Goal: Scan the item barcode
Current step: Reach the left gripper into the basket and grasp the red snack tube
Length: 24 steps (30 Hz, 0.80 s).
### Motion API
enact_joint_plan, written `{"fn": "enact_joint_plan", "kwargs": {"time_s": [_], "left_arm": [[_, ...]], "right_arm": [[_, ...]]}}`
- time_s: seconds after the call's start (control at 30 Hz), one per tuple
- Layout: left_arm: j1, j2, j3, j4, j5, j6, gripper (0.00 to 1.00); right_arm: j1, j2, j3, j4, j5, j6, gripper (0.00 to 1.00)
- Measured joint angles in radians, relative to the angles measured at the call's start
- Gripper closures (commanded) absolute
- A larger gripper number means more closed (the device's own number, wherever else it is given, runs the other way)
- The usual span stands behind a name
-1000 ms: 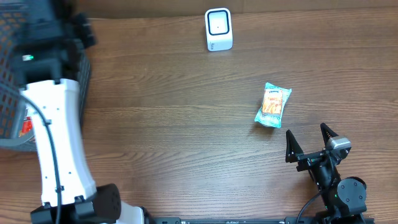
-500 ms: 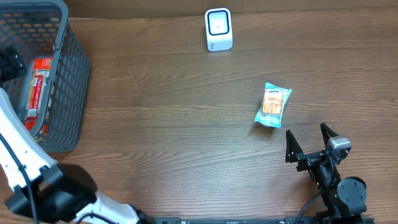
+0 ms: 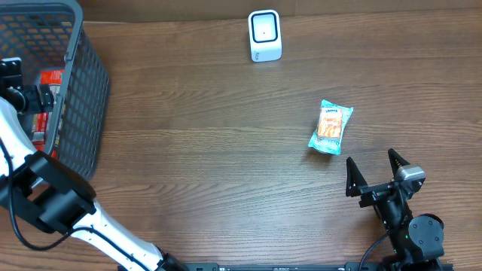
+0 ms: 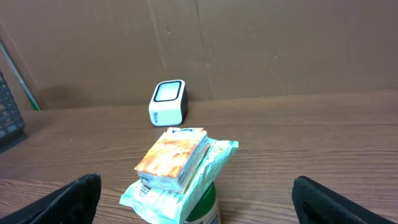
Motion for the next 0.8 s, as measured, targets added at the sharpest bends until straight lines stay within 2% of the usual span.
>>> {"fn": "enact_joint_plan", "kwargs": {"time_s": [0.47, 0.8], "left_arm": [[0.007, 0.169, 0.000, 0.066, 0.058, 0.074, 0.00], [0.039, 0.204, 0.000, 0.077, 0.074, 0.077, 0.00]], "right_arm": [[0.000, 0.000, 0.000, 0.000, 0.000, 0.000, 0.00], [0.000, 0.000, 0.000, 0.000, 0.000, 0.000, 0.00]]}}
